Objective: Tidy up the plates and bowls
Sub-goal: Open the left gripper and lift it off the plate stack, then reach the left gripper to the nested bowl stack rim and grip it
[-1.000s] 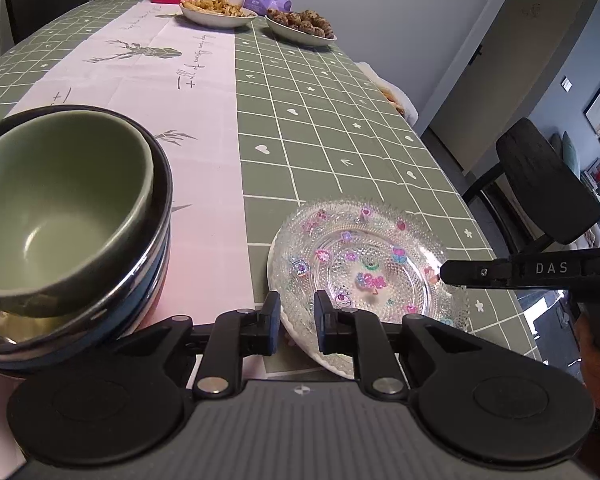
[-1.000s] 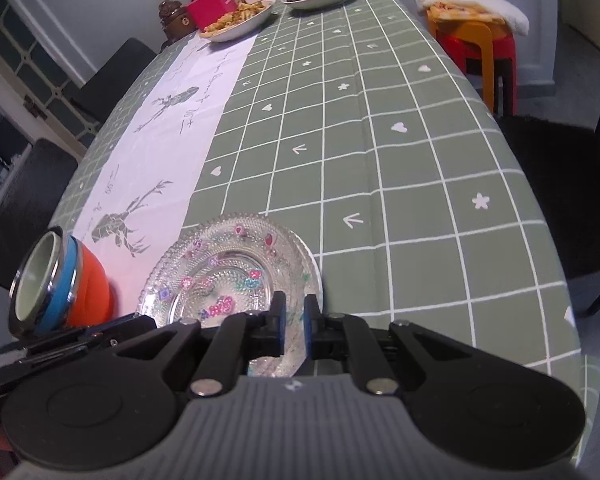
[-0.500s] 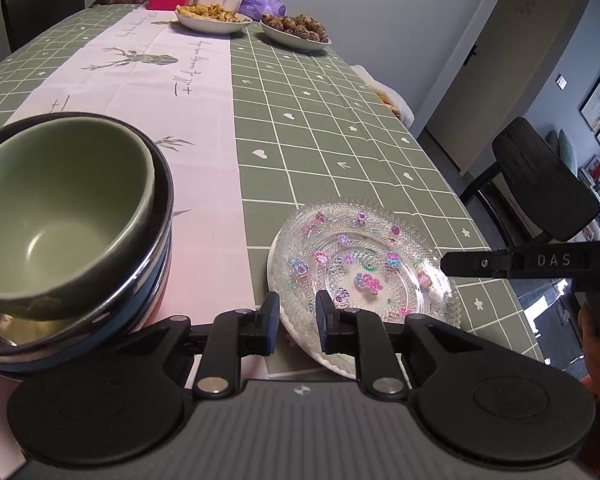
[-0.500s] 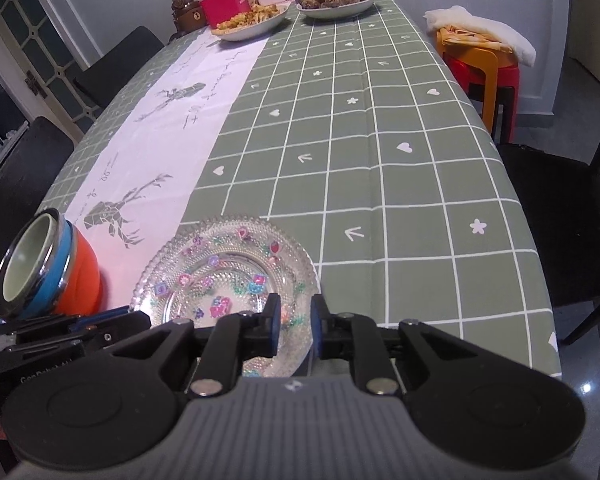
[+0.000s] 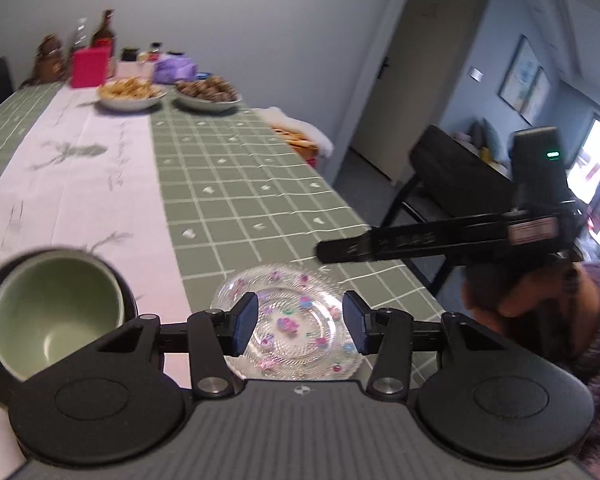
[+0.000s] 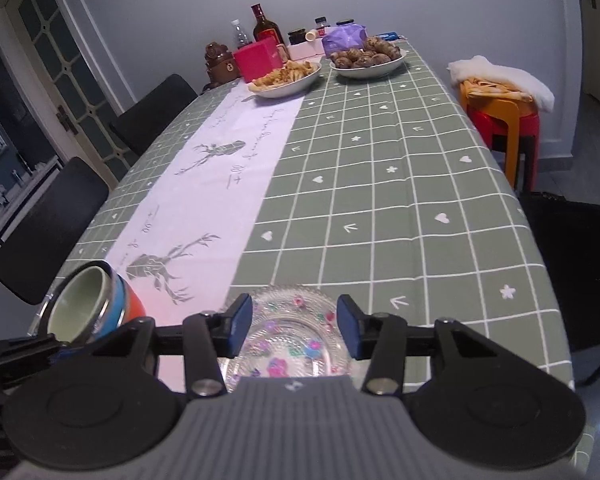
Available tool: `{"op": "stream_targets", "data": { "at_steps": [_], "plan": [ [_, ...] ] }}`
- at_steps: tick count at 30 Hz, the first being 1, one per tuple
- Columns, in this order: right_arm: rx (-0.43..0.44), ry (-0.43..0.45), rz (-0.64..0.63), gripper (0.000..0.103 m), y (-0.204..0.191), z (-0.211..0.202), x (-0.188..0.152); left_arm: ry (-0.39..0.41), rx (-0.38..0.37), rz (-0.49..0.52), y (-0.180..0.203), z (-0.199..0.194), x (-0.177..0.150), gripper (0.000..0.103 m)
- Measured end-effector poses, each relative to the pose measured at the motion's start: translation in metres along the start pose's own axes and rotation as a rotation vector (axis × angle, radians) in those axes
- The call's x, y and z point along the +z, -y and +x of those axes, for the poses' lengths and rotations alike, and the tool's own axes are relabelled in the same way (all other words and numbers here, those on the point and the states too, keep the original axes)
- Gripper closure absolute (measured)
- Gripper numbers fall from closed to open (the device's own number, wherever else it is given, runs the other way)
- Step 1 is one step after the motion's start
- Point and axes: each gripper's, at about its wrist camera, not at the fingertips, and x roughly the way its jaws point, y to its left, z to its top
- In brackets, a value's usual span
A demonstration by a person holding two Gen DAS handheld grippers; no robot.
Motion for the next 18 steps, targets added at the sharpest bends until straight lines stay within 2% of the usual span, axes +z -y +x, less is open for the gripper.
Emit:
{"op": "stream_targets", "data": {
  "at_steps": [5, 8, 11, 13, 15, 18],
  "plan": [
    [0.078, -0.055, 0.050, 0.051, -0.011, 0.014, 0.004, -0.059, -0.002, 0.135, -0.013, -0.022, 0.029, 0.044],
    [0.125, -0.084, 0.091, 0.048, -0.022, 0.024, 0.007, -0.081, 0.049, 0.151, -0.036, -0.031, 0.041, 0.044],
    [0.196, -0.121, 0.129, 0.047, -0.036, 0.036, 0.010, -0.082, 0.100, 0.111, -0.065, -0.039, 0.047, 0.044],
    [0.233, -0.145, 0.130, 0.044, -0.050, 0.046, 0.012, -0.070, 0.118, 0.043, -0.090, -0.045, 0.049, 0.043],
    [0.255, -0.167, 0.114, 0.040, -0.064, 0.055, 0.014, -0.079, 0.126, -0.014, -0.112, -0.050, 0.048, 0.043],
    [0.268, -0.207, 0.087, 0.040, -0.086, 0.071, 0.017, -0.095, 0.154, -0.087, -0.142, -0.052, 0.046, 0.041]
  ]
}}
